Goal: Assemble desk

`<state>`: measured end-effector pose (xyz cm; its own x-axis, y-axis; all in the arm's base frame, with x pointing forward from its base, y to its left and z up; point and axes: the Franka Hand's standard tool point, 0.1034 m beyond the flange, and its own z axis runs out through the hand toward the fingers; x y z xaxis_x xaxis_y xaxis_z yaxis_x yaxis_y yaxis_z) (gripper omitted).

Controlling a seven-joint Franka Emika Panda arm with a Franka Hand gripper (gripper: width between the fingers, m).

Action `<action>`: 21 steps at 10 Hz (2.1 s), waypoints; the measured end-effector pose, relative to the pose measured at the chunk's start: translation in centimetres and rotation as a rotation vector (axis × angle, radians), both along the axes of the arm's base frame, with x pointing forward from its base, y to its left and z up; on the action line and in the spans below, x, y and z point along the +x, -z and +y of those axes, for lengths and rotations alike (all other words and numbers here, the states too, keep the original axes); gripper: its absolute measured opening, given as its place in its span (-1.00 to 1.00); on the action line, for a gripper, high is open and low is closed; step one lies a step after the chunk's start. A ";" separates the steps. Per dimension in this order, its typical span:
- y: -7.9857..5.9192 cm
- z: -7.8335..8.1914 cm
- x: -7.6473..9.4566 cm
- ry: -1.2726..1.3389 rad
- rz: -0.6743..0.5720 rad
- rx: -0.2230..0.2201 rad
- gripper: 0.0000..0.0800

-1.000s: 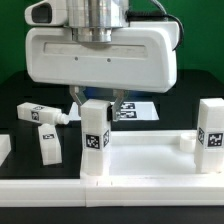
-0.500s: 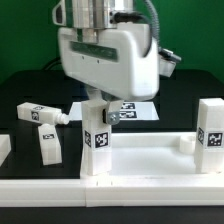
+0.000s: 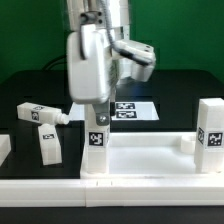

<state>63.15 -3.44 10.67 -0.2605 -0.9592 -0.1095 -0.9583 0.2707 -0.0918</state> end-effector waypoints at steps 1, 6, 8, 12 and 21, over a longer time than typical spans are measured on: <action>0.1 -0.1 0.2 0.131 -0.019 0.019 -0.29; 0.0 -0.6 -0.1 -0.427 -0.042 -0.054 0.57; 0.1 -0.6 -0.4 -0.645 -0.047 -0.071 0.61; 0.2 -0.8 -0.4 -1.073 -0.059 -0.139 0.62; 0.1 -0.2 -0.4 -0.493 0.002 -0.070 -0.29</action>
Offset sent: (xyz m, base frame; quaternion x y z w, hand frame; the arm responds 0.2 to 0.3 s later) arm 0.0000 0.0000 0.0000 0.0000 0.0000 0.0000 1.0000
